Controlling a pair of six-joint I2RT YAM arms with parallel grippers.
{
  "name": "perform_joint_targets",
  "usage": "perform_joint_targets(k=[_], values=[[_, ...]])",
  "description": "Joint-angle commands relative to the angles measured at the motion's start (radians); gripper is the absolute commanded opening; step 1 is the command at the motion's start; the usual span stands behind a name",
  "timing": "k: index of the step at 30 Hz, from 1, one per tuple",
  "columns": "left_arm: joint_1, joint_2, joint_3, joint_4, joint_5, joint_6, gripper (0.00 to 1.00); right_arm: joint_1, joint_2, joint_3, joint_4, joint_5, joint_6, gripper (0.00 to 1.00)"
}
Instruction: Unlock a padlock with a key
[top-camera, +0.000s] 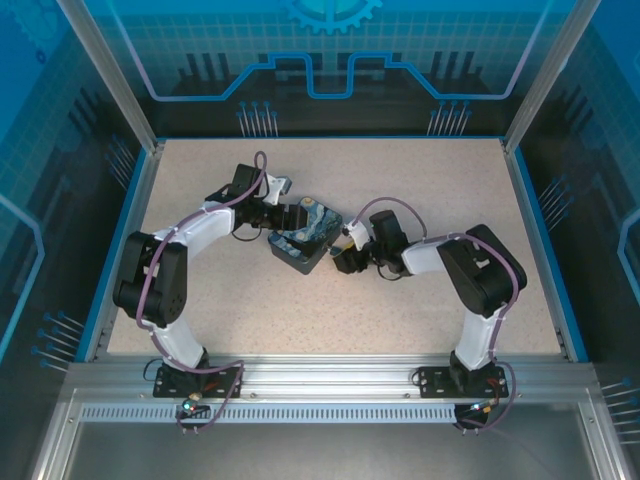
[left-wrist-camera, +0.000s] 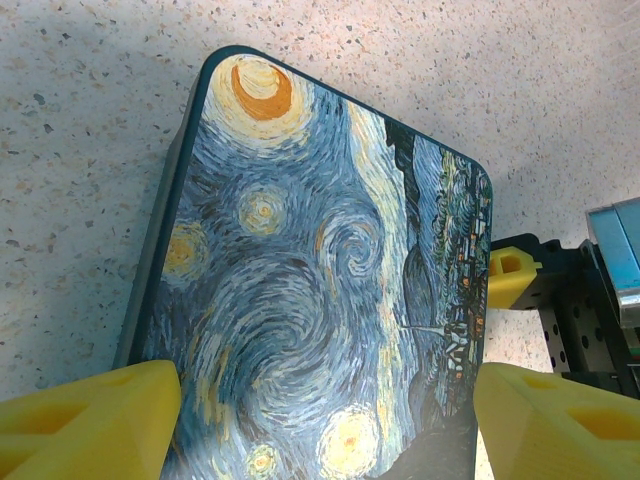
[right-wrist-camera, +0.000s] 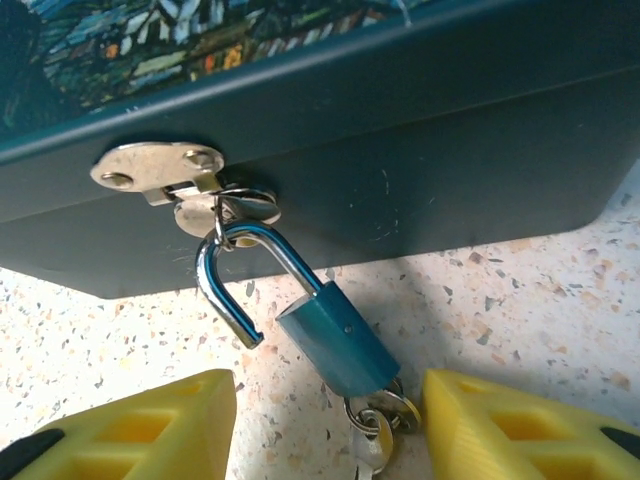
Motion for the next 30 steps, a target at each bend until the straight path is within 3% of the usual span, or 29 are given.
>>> perform_joint_targets(k=[1, 5, 17, 22, 30], values=[[0.002, 0.021, 0.026, -0.015, -0.012, 0.01, 0.79, -0.026, 0.032, 0.009, 0.057, -0.069, 0.029, 0.5], [0.001, 0.023, 0.029, -0.019, -0.014, 0.011, 0.79, -0.033, 0.048, 0.013, 0.078, -0.096, 0.037, 0.44], [0.001, 0.025, 0.034, -0.03, -0.017, 0.016, 0.79, -0.043, 0.005, -0.001, 0.082, -0.153, 0.049, 0.11], [0.001, 0.031, 0.037, -0.03, -0.014, 0.016, 0.79, -0.046, -0.022, 0.03, -0.012, -0.139, 0.059, 0.08], [-0.002, 0.027, 0.022, -0.014, -0.009, 0.009, 0.79, -0.021, -0.058, 0.02, -0.038, -0.084, 0.217, 0.02]])
